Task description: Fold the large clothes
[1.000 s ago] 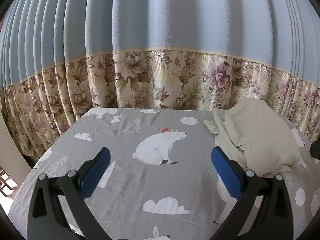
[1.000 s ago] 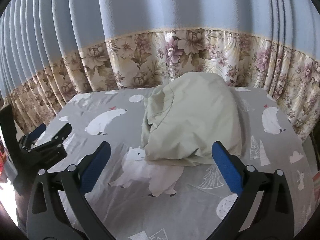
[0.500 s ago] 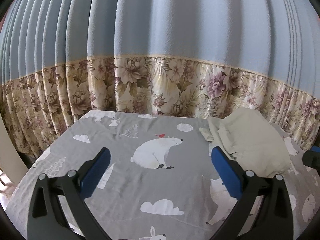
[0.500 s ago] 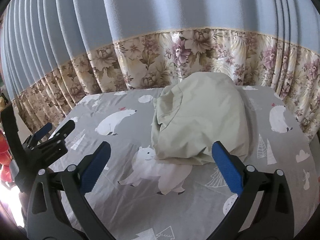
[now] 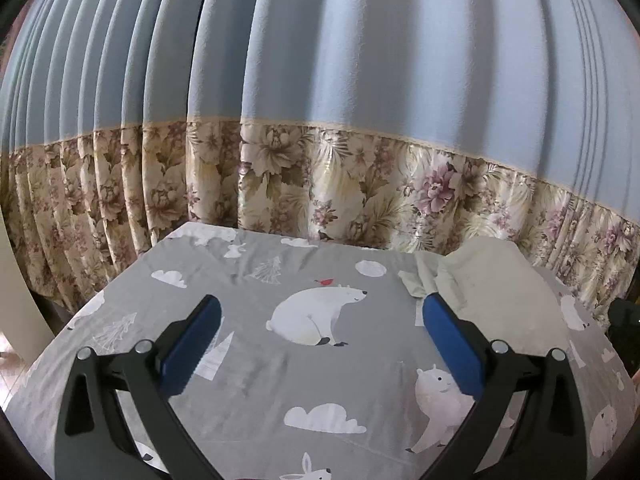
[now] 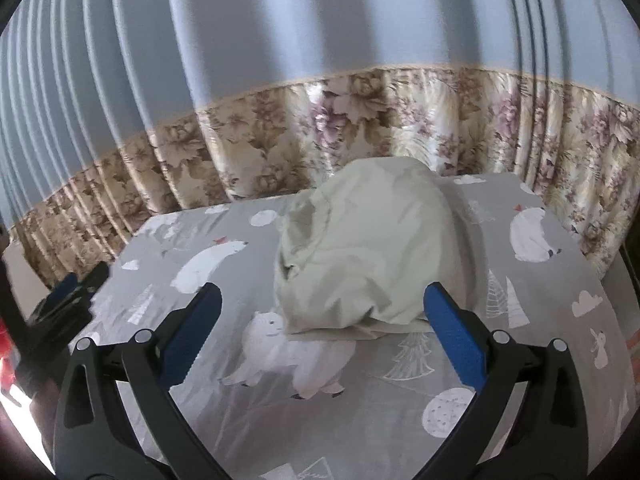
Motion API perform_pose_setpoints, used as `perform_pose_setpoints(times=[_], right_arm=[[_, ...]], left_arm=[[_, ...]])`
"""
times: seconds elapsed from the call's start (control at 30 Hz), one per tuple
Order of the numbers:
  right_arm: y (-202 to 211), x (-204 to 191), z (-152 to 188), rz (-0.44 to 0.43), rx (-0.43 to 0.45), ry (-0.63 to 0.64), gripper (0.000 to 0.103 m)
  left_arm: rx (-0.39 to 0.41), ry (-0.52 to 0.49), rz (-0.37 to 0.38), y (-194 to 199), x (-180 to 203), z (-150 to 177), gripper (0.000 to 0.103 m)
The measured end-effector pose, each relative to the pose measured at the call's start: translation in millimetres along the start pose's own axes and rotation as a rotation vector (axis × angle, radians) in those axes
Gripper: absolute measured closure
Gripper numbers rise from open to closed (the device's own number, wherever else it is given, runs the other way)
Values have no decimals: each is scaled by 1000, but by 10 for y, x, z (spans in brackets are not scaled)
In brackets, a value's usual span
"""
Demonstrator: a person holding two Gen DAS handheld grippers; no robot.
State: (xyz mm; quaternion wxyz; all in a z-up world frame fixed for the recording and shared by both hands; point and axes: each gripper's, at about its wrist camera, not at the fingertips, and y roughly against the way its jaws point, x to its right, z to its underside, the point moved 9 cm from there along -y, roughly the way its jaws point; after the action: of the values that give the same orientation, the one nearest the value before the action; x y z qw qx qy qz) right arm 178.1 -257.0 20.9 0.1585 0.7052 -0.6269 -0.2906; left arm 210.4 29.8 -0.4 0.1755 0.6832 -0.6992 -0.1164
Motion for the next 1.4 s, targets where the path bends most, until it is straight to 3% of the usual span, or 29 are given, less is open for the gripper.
perform_pose_setpoints(times=[0.3, 0.4, 0.57, 0.77, 1.07, 1.4], right_arm=[[-81, 56, 25, 5, -28, -26, 3], [-81, 83, 16, 72, 7, -8, 3], [-234, 118, 83, 89, -20, 1, 3], [-418, 238, 165, 157, -35, -7, 3], [-594, 214, 260, 271, -39, 77, 3], [-657, 244, 269, 307, -43, 99, 3]], left_arm=[[-22, -30, 12, -35, 87, 60, 2], [-29, -40, 15, -52, 120, 89, 2], [-77, -75, 29, -193, 229, 215, 2], [-127, -119, -8, -417, 272, 418, 2], [-113, -83, 16, -409, 239, 409, 2], [-141, -64, 24, -493, 215, 443, 2]])
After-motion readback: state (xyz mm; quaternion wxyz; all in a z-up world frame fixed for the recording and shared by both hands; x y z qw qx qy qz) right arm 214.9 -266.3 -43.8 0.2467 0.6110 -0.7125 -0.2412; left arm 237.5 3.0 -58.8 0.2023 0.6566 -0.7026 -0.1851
